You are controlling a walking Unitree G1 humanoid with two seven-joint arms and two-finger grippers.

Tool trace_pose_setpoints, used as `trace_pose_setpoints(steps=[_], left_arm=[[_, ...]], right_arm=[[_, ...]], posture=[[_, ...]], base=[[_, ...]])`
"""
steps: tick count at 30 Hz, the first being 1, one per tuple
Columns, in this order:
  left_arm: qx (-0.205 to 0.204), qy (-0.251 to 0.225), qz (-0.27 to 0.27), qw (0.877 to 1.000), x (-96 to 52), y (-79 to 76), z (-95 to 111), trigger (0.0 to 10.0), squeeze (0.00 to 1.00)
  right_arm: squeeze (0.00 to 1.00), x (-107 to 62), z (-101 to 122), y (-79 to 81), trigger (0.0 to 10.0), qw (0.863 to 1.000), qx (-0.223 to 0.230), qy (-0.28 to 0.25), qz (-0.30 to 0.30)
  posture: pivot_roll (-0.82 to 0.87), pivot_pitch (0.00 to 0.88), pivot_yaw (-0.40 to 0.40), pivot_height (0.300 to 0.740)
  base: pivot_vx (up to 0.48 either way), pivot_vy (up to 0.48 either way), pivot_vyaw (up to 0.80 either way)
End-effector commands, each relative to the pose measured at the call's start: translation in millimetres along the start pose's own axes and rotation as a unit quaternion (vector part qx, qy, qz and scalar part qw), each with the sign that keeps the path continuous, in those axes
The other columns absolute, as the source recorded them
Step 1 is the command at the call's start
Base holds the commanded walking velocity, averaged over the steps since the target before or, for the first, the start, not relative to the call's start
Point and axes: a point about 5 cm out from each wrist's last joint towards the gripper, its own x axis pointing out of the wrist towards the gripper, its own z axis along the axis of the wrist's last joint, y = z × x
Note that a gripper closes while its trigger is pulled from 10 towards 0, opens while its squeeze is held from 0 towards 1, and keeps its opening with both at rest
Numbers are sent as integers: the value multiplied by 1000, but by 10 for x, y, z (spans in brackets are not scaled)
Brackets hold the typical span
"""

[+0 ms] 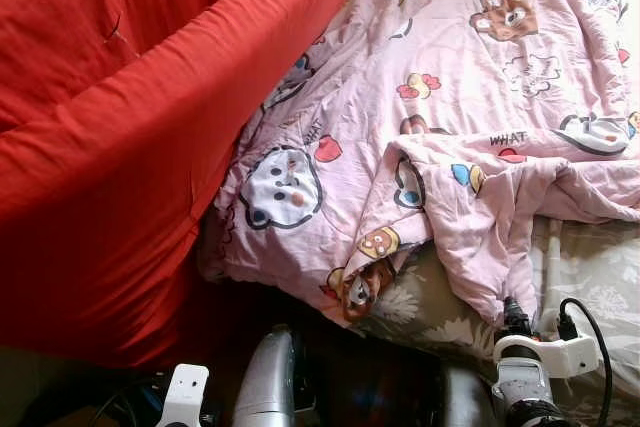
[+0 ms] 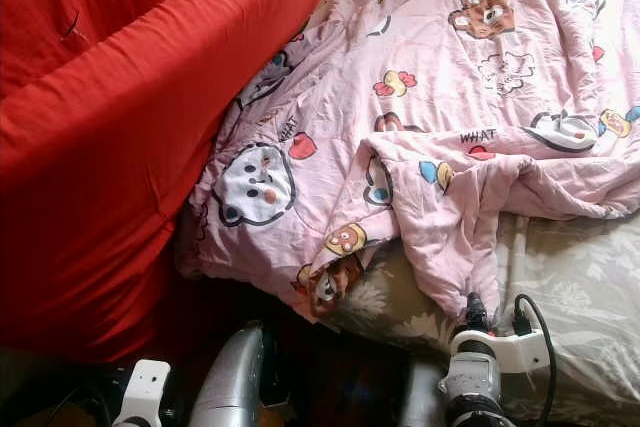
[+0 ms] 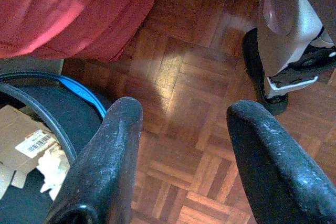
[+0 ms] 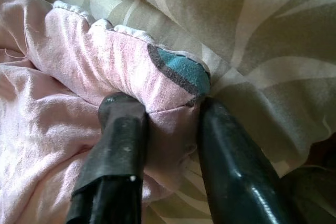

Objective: Clean up the room

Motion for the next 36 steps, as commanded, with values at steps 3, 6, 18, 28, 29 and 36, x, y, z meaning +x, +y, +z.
trace_pose_setpoints(steps=[3,6,18,28,29,36], left_arm=[[15,24,-2,1000,-35,1,-123,10000,0],[16,23,-2,1000,-27,-11,-106,10000,0],[17,22,-7,1000,16,-95,-32,10000,0],[55,52,62,995,40,31,-1,10000,0],[54,53,69,995,42,43,6,10000,0],[-10,43,66,997,54,-14,31,10000,0]], right_arm=[[0,-27,-77,-42,0,999,-29,23,-5],[0,-26,-89,-26,0,999,-31,24,-1],[0,-12,-139,86,0,995,-86,38,29],[0,11,-176,281,0,985,-136,44,92],[0,10,-177,299,0,982,-155,44,100],[0,-21,-144,456,10000,920,-355,-1,166]], posture=[[62,250,114,621],[56,241,112,621],[22,188,97,621],[-8,149,80,621],[-12,145,75,621],[-39,142,53,621]], base=[[0,0,0],[0,0,0],[0,0,0],[0,0,0],[0,0,0],[0,0,0]])
